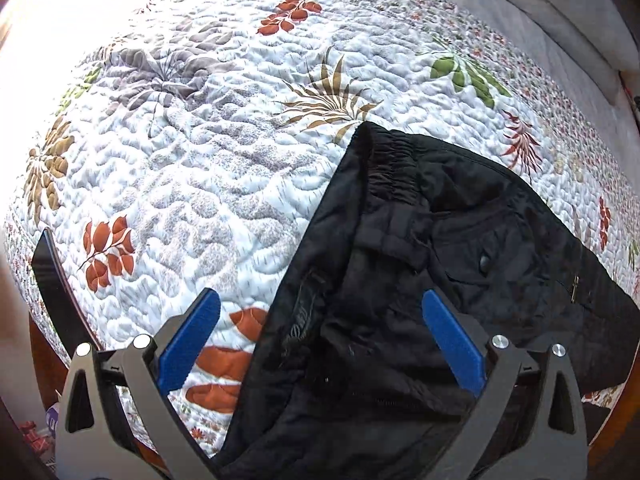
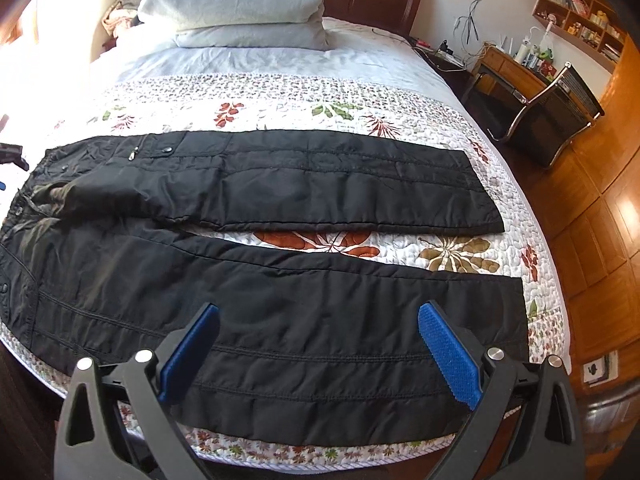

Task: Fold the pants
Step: 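Grasp the waistband with the left gripper while the right gripper grasps the leg hem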

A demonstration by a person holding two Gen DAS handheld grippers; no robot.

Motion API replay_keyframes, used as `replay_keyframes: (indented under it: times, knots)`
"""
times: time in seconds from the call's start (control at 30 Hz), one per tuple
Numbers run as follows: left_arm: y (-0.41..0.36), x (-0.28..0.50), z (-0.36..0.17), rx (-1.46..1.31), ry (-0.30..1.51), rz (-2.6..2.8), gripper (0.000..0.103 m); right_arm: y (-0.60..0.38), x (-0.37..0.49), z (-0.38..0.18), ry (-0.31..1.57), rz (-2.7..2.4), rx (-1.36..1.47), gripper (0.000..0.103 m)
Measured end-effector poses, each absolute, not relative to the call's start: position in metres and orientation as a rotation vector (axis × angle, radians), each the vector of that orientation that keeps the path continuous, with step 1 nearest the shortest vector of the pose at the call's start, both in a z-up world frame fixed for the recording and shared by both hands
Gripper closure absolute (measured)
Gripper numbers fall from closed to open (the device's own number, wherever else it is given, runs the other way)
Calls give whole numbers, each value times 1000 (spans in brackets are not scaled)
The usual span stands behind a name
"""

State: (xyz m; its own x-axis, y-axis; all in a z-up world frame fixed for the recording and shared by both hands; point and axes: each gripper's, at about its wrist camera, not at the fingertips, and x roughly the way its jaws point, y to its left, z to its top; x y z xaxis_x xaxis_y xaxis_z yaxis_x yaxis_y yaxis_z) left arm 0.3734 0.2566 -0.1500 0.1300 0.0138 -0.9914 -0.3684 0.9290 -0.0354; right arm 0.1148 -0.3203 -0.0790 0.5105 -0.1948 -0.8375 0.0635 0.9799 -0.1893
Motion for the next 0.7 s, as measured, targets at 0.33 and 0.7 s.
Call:
replay_keyframes:
  times: [0.33, 0.7]
  knots:
    - [235, 424, -180, -452, 1528, 117, 3, -326, 176, -109, 1074, -50, -126, 3]
    - [198, 425, -184, -232, 1556, 262, 61, -412, 212, -103, 1039, -164, -171, 3]
